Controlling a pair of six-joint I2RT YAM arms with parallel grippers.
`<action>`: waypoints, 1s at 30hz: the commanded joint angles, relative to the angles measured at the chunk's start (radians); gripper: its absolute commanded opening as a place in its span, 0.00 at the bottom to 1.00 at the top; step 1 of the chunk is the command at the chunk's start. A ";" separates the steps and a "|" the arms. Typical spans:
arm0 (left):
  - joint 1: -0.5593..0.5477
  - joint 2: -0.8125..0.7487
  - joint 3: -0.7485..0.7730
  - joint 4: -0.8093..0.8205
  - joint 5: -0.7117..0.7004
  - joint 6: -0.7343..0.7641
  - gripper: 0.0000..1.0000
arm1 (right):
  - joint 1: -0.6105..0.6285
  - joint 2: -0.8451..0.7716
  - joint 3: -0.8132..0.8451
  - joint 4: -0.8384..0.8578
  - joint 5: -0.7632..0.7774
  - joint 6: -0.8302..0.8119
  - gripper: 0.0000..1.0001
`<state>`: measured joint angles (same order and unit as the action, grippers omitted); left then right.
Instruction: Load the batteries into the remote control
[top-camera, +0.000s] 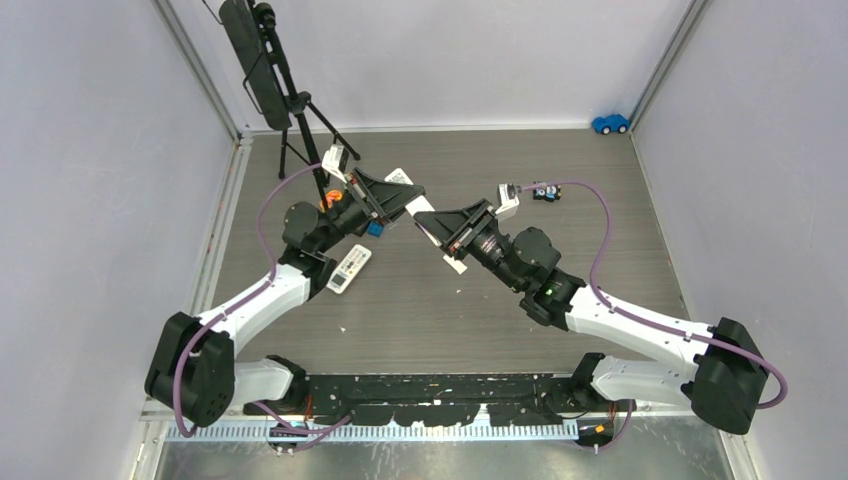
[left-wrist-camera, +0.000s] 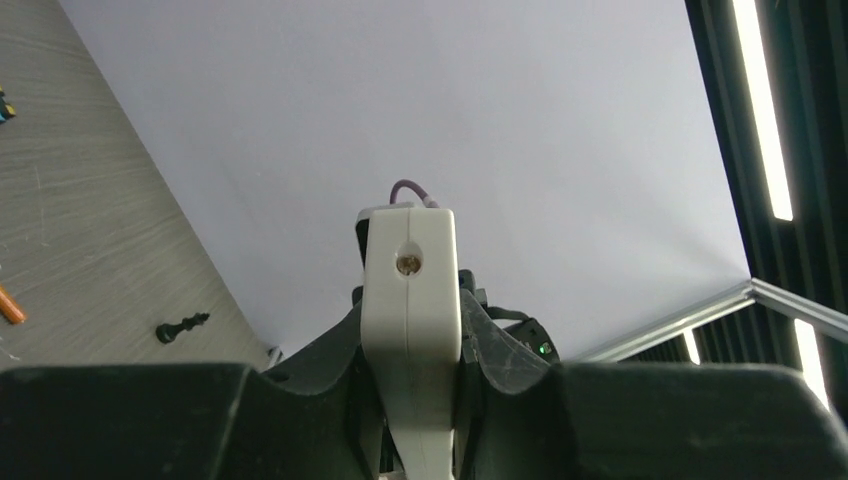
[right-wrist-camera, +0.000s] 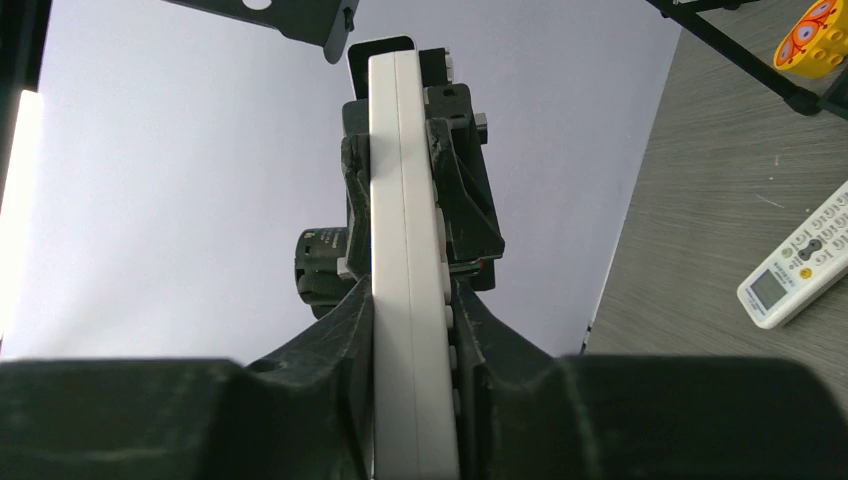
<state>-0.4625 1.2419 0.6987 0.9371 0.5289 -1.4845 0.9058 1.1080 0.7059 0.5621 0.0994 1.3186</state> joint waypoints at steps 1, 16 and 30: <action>-0.001 -0.021 0.035 0.062 0.001 -0.007 0.00 | -0.001 -0.016 -0.017 0.076 -0.025 -0.006 0.23; -0.001 -0.039 0.030 -0.003 0.007 0.043 0.00 | -0.025 -0.122 -0.089 0.103 -0.049 -0.046 0.70; -0.001 -0.021 0.031 0.005 0.014 0.033 0.00 | -0.027 -0.212 -0.101 -0.029 -0.084 -0.161 0.32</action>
<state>-0.4675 1.2282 0.6994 0.9077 0.5503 -1.4643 0.8799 0.9314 0.5900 0.5308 0.0341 1.2057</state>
